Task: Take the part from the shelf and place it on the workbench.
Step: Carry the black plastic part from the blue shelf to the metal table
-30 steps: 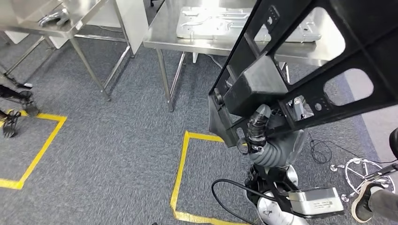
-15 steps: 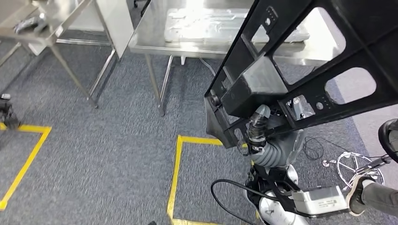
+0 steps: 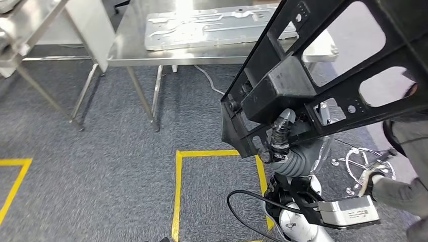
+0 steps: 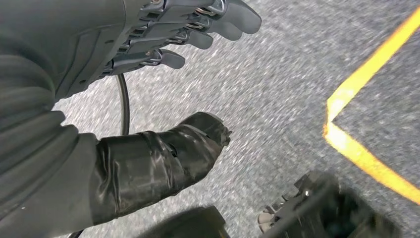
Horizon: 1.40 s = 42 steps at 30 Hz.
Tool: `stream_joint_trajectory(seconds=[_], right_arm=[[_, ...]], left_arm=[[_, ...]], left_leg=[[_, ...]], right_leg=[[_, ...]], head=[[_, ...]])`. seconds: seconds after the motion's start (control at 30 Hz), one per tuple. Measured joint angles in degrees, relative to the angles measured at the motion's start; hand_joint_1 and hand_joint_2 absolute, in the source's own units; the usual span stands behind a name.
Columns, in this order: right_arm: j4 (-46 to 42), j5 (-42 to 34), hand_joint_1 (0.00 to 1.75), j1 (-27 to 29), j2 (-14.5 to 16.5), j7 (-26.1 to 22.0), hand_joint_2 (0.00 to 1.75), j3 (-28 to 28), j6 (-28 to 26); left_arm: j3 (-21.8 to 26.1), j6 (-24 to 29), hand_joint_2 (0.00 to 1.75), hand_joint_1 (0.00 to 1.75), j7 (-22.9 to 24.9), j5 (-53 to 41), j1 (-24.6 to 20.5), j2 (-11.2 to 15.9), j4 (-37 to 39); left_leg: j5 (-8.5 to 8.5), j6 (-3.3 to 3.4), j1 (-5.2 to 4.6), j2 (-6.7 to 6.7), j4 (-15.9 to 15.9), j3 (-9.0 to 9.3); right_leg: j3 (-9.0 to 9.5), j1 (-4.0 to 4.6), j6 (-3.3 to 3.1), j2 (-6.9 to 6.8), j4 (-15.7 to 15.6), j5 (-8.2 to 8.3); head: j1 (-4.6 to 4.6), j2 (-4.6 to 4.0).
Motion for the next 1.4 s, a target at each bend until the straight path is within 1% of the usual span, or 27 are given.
stream_joint_trajectory(seconds=[0.07,0.1,0.13,0.2,0.27,0.3,0.33,0.37,0.4,0.43,0.5,0.57,0.67,0.73,0.8,0.83,0.87,0.9,0.97,1.03,1.07,1.13,1.2,1.27,1.33,1.37,1.4], right_arm=[[0.04,-0.2,1.75,-0.04,0.01,-0.06,1.75,-0.01,0.04],[0.05,-0.29,1.75,-0.03,0.02,-0.1,1.75,-0.02,0.06],[0.05,-0.33,1.75,0.03,0.02,-0.14,1.75,-0.04,0.08],[0.04,-0.35,1.75,-0.03,0.02,-0.25,1.75,-0.09,0.08],[0.06,-0.3,1.75,-0.09,0.01,-0.42,1.75,-0.13,0.04],[0.1,-0.09,1.75,-0.04,0.01,-0.46,1.75,-0.13,-0.02],[0.15,0.32,1.75,0.07,0.01,-0.48,1.75,-0.13,-0.12],[0.19,0.91,1.75,0.14,0.0,-0.39,1.75,-0.13,-0.24],[0.23,1.6,1.75,0.17,0.0,-0.26,1.75,-0.13,-0.39],[0.24,2.21,1.75,0.17,0.0,-0.13,1.75,-0.13,-0.53],[0.25,2.9,1.75,0.13,0.01,0.07,1.75,-0.13,-0.76],[0.26,3.05,1.75,0.11,0.01,0.16,1.75,-0.11,-0.88],[0.25,3.06,1.75,0.06,0.01,0.25,1.75,-0.11,-0.91],[0.24,3.06,1.75,-0.05,0.07,0.26,1.75,-0.11,-0.9],[0.26,3.05,1.75,-0.07,0.12,0.26,1.75,-0.11,-0.8],[0.29,3.03,1.75,-0.05,0.13,0.27,1.75,-0.11,-0.71],[0.33,3.0,1.75,-0.02,0.13,0.29,1.75,-0.11,-0.59],[0.37,2.96,1.75,-0.02,0.13,0.33,1.75,-0.11,-0.49],[0.39,2.91,1.75,-0.01,0.13,0.41,1.75,-0.11,-0.39],[0.38,2.91,1.75,-0.04,0.13,0.47,1.75,-0.11,-0.36],[0.39,2.91,1.75,-0.03,0.13,0.51,1.75,-0.11,-0.34],[0.39,2.91,1.75,-0.02,0.13,0.57,1.75,-0.11,-0.33],[0.38,2.91,1.75,-0.06,0.13,0.59,1.75,-0.11,-0.31],[0.39,2.91,1.75,-0.08,0.13,0.58,1.75,-0.11,-0.3],[0.41,2.87,1.75,0.09,0.11,0.58,1.75,-0.11,-0.31],[0.42,2.85,1.75,0.24,0.1,0.59,1.75,-0.11,-0.31],[0.43,2.82,1.75,0.34,0.09,0.59,1.75,-0.11,-0.31]], left_arm=[[0.03,0.0,1.75,0.0,0.01,0.01,-0.05,0.07,0.0],[0.04,0.0,1.75,0.0,0.02,0.02,-0.1,0.07,0.0],[0.05,0.01,1.75,0.0,0.02,0.02,-0.16,0.07,0.0],[0.05,0.03,1.75,0.0,0.02,0.01,-0.25,0.08,0.0],[0.05,0.05,1.75,0.0,0.02,0.0,-0.22,0.09,0.0],[0.05,0.04,1.75,0.0,0.04,0.0,-0.16,0.1,0.0],[0.05,0.03,1.75,0.0,0.07,0.0,-0.09,0.1,0.0],[0.05,0.03,1.75,0.0,0.1,0.0,-0.05,0.1,0.0],[0.05,0.02,1.75,0.0,0.14,0.0,-0.05,0.09,0.0],[0.05,0.02,1.75,0.0,0.17,-0.01,-0.07,0.09,0.0],[0.05,0.02,1.75,0.0,0.22,-0.02,-0.15,0.09,0.0],[0.05,0.02,1.75,0.0,0.26,-0.02,-0.22,0.09,0.0],[0.05,0.02,1.75,0.0,0.27,-0.02,-0.32,0.09,0.0],[0.05,0.02,1.75,0.0,0.28,-0.02,-0.37,0.09,0.0],[0.06,0.02,1.75,0.0,0.36,-0.02,-0.29,0.09,0.0],[0.07,0.02,1.75,0.0,0.43,-0.01,-0.19,0.09,0.0],[0.07,0.03,1.75,0.0,0.5,0.02,-0.07,0.09,0.0],[0.07,0.04,1.75,0.0,0.55,0.07,0.01,0.09,0.0],[0.08,0.07,1.75,0.0,0.57,0.15,0.06,0.14,0.01],[0.1,0.1,1.75,0.0,0.58,0.19,-0.03,0.26,0.02],[0.12,0.1,1.75,0.0,0.6,0.2,-0.08,0.3,0.02],[0.14,0.1,1.75,0.0,0.6,0.26,-0.13,0.31,0.02],[0.14,0.11,1.75,0.0,0.6,0.33,-0.12,0.31,0.02],[0.14,0.12,1.75,0.0,0.6,0.35,-0.17,0.35,0.02],[0.14,0.11,1.75,0.0,0.66,0.34,-0.13,0.36,0.02],[0.14,0.11,1.75,0.0,0.7,0.34,-0.04,0.36,0.02],[0.14,0.11,1.75,0.0,0.74,0.33,0.05,0.36,0.02]], left_leg=[[-0.04,0.33,-0.15,-1.19,-2.19,1.15],[-0.02,0.53,-0.19,-0.73,-2.67,1.42],[0.09,0.8,-0.12,-0.13,-3.06,1.72],[0.3,1.45,0.14,1.09,-4.15,2.55],[0.15,1.9,0.11,2.21,-4.65,3.17],[-0.03,2.0,0.06,2.74,-4.65,3.37],[-0.26,2.02,0.04,3.2,-4.63,3.55],[-0.48,1.98,0.06,3.55,-4.57,3.75],[-0.73,1.88,0.09,3.84,-4.47,3.98],[-1.03,1.7,0.14,4.01,-4.32,4.25],[-1.68,1.09,0.07,4.11,-3.87,4.59],[-2.06,0.38,-0.09,4.17,-3.63,4.64],[-2.71,-0.65,0.18,4.15,-3.12,4.56],[-4.86,-1.12,0.35,3.66,0.89,2.7],[-7.77,-1.28,0.34,3.3,8.58,-1.47],[-8.39,-1.28,0.35,3.22,11.66,-3.43],[-7.95,-1.21,0.34,3.16,12.96,-4.59],[-6.42,-1.03,0.31,3.13,11.97,-4.63],[-1.9,-0.32,0.1,2.9,5.0,-2.07],[0.15,0.48,-0.3,2.6,-1.28,0.77],[0.13,0.81,-0.48,2.5,-2.79,1.42],[-0.12,1.37,-0.55,2.5,-3.67,2.01],[-0.1,1.95,-0.31,2.57,-4.43,3.05],[-0.2,2.32,-0.15,2.65,-4.78,3.93],[-0.56,2.4,-0.12,2.68,-4.77,4.32],[-0.81,2.32,-0.08,2.69,-4.75,4.56],[-1.12,2.18,-0.01,2.69,-4.71,4.88]], right_leg=[[-0.16,-0.32,0.65,1.08,-0.14,-0.02],[-0.22,-0.48,1.02,1.68,-0.34,0.05],[-0.22,-0.52,1.34,1.65,-0.45,0.03],[-1.08,-0.24,1.82,-0.45,1.37,-1.11],[-4.29,-0.18,2.14,-3.29,7.55,-3.82],[-6.38,-0.32,2.31,-3.91,11.21,-5.04],[-7.96,-0.5,2.49,-4.22,13.76,-5.46],[-8.63,-0.72,2.65,-4.43,14.46,-4.91],[-8.09,-0.92,2.79,-4.63,12.86,-3.31],[-6.51,-1.1,2.87,-4.91,9.4,-1.09],[-2.99,-1.08,2.84,-5.65,2.38,1.63],[-1.67,-0.77,2.51,-5.98,-0.12,1.63],[-1.37,-0.68,1.44,-5.57,-0.46,1.52],[-0.99,-0.8,0.67,-5.36,-0.69,1.44],[-0.83,-0.63,0.17,-5.08,-0.66,1.16],[-0.73,-0.52,0.02,-4.86,-0.62,1.02],[-0.6,-0.4,-0.08,-4.6,-0.57,0.84],[-0.4,-0.31,-0.1,-4.33,-0.49,0.65],[0.16,-0.23,0.01,-3.9,-0.38,0.2],[0.53,-0.17,0.49,-3.59,-0.44,-0.21],[0.68,-0.18,0.85,-3.49,-0.43,-0.16],[0.94,-0.15,1.58,-3.4,-0.38,0.18],[0.49,-0.19,2.13,-3.77,1.21,-0.55],[-2.17,-0.41,2.6,-4.21,6.4,-3.19],[-6.18,-0.67,3.15,-4.32,12.9,-5.58],[-7.48,-0.86,3.44,-4.37,14.38,-5.57],[-7.81,-1.1,3.71,-4.44,13.82,-4.44]], head=[[-0.04,0.0],[-0.1,0.0],[-0.09,-0.01],[0.12,-0.01],[0.38,-0.01],[0.45,-0.01],[0.46,-0.01],[0.46,-0.01],[0.46,-0.01],[0.47,-0.01],[0.45,-0.01],[0.36,-0.01],[0.32,-0.01],[0.23,-0.01],[0.18,-0.01],[0.2,-0.01],[0.2,-0.01],[0.19,-0.01],[0.2,-0.01],[0.21,-0.01],[0.2,-0.01],[0.19,-0.01],[0.32,-0.01],[0.44,-0.01],[0.48,-0.01],[0.48,-0.01],[0.48,-0.01]])
